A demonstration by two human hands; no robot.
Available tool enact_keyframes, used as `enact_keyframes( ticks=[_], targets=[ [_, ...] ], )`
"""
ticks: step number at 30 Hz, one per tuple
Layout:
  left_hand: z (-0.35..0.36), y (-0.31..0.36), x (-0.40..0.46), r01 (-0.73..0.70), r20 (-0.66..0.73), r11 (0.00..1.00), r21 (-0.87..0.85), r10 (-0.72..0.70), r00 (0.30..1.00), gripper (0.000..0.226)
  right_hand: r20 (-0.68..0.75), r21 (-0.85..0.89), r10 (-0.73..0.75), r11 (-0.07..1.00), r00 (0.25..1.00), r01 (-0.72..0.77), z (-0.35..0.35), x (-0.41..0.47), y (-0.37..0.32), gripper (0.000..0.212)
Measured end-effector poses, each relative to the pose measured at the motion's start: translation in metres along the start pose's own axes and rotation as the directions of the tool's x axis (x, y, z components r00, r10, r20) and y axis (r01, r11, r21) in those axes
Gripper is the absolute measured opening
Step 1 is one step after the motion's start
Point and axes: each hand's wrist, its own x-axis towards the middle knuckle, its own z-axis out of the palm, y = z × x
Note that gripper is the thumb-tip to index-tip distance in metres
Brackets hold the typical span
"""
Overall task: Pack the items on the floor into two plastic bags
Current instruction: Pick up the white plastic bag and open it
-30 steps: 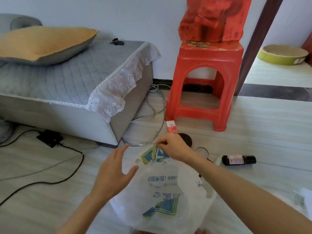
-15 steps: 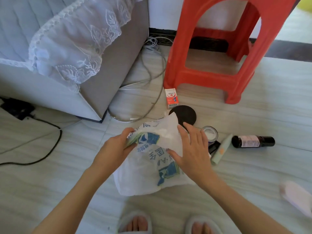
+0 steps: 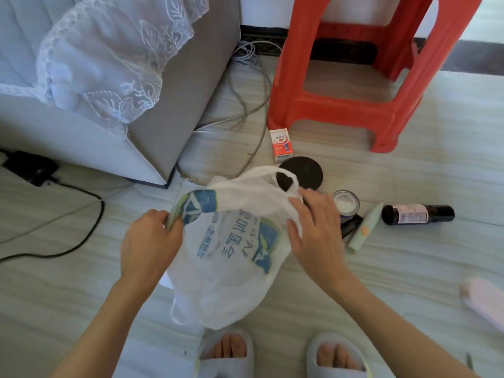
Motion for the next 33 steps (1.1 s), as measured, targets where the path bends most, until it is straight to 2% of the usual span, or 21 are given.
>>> enact_keyframes(
  ticks=[2, 3, 5, 8, 12, 15, 17, 19, 21, 24, 28, 31, 33],
  targets=[
    [0.002, -0.005, -0.007, -0.037, 0.026, 0.999, 0.028, 0.036, 0.999, 0.021, 0.072, 0.135, -0.167, 0.978, 0.983, 0.156, 0.009, -0.013, -0.018, 0.027],
    [0.005, -0.007, -0.011, -0.108, 0.021, 0.992, 0.058, 0.107, 0.994, 0.017, 0.147, 0.153, -0.231, 0.966, 0.962, 0.208, 0.016, -0.022, -0.023, 0.027],
    [0.011, -0.011, -0.016, -0.283, 0.052, 0.948, 0.147, 0.279, 0.959, 0.043, 0.327, 0.100, -0.283, 0.959, 0.902, 0.264, 0.031, -0.038, -0.023, 0.034],
    [0.027, -0.010, -0.011, -0.386, 0.139, 0.882, 0.269, 0.361, 0.922, 0.073, 0.552, 0.013, -0.227, 0.965, 0.803, 0.264, 0.045, -0.046, -0.013, 0.054],
    [0.054, 0.003, -0.004, -0.537, 0.251, 0.757, 0.371, 0.475, 0.843, 0.096, 0.639, -0.027, -0.155, 0.974, 0.753, 0.223, 0.055, -0.039, -0.011, 0.059],
    [0.070, 0.015, 0.012, -0.625, 0.295, 0.655, 0.425, 0.552, 0.780, 0.098, 0.679, -0.007, -0.158, 0.975, 0.717, 0.222, 0.065, -0.033, -0.014, 0.060],
    [0.076, 0.022, 0.026, -0.680, 0.314, 0.582, 0.446, 0.609, 0.728, 0.096, 0.700, 0.023, -0.109, 0.991, 0.705, 0.131, 0.071, -0.031, -0.015, 0.060],
    [0.078, 0.027, 0.041, -0.729, 0.355, 0.495, 0.472, 0.650, 0.671, 0.093, 0.685, 0.025, 0.016, 0.999, 0.728, -0.046, 0.075, -0.029, -0.018, 0.062],
    [0.079, 0.029, 0.052, -0.762, 0.399, 0.463, 0.453, 0.659, 0.638, 0.088, 0.720, 0.002, 0.149, 0.976, 0.678, -0.217, 0.082, -0.028, -0.020, 0.066],
    [0.079, 0.027, 0.061, -0.779, 0.439, 0.541, 0.316, 0.645, 0.626, 0.073, 0.738, -0.045, 0.264, 0.938, 0.621, -0.345, 0.092, -0.024, -0.018, 0.059],
    [0.071, 0.017, 0.076, -0.636, 0.346, 0.741, 0.217, 0.551, 0.760, 0.066, 0.640, 0.043, 0.447, 0.790, 0.624, -0.611, 0.098, -0.025, -0.004, 0.027],
    [0.059, 0.006, 0.089, -0.465, 0.253, 0.876, 0.126, 0.425, 0.869, 0.053, 0.584, 0.084, 0.475, 0.772, 0.659, -0.631, 0.090, -0.038, 0.010, 0.016],
    [0.056, -0.002, 0.095, -0.387, 0.255, 0.916, 0.104, 0.352, 0.901, 0.055, 0.603, 0.085, 0.436, 0.798, 0.668, -0.597, 0.082, -0.048, 0.020, 0.014]
  ],
)
